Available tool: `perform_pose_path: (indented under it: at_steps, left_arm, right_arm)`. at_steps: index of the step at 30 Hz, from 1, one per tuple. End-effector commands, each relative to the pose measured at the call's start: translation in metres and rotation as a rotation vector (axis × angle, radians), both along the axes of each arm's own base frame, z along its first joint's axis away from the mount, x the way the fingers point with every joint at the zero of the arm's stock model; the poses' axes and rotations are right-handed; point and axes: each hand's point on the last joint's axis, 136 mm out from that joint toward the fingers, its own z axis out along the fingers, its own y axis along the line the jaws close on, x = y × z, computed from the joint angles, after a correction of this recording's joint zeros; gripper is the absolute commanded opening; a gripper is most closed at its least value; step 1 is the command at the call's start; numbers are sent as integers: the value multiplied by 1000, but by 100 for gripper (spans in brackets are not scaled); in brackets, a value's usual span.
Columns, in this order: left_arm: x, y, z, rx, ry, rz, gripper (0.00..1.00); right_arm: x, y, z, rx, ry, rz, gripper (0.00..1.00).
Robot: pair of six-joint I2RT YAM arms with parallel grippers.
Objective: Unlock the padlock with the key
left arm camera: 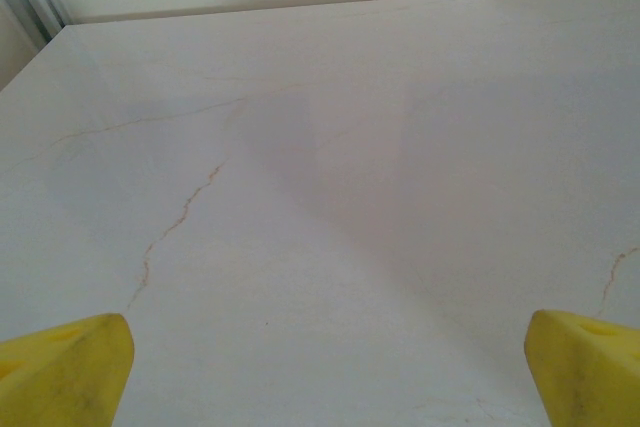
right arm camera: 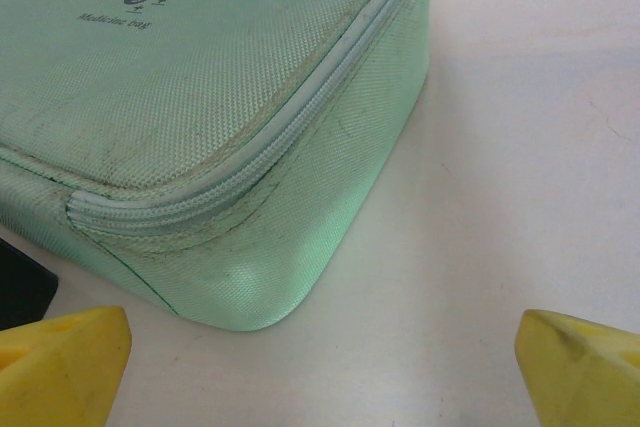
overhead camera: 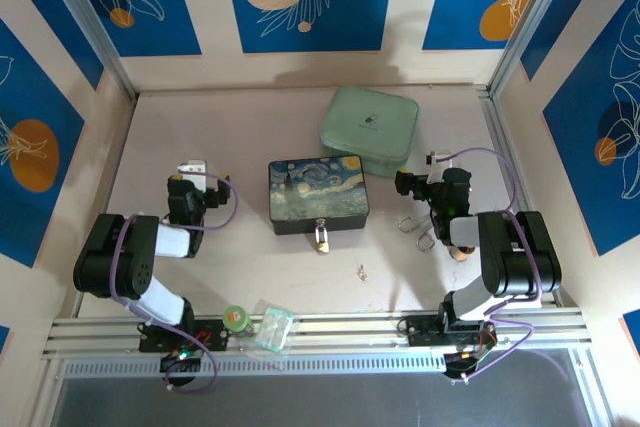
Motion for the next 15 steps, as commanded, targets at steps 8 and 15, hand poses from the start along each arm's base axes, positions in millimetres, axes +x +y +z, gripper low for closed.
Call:
perform_pose_path:
  at_steps: [8, 15]
  left_arm:
    - [2, -3, 9, -4, -38, -24, 100]
    - [-10, -1, 40, 0, -73, -15, 100]
  right_arm:
    - [6, 1, 12, -7, -39, 15, 99]
    - [2, 1, 37, -14, -45, 15, 99]
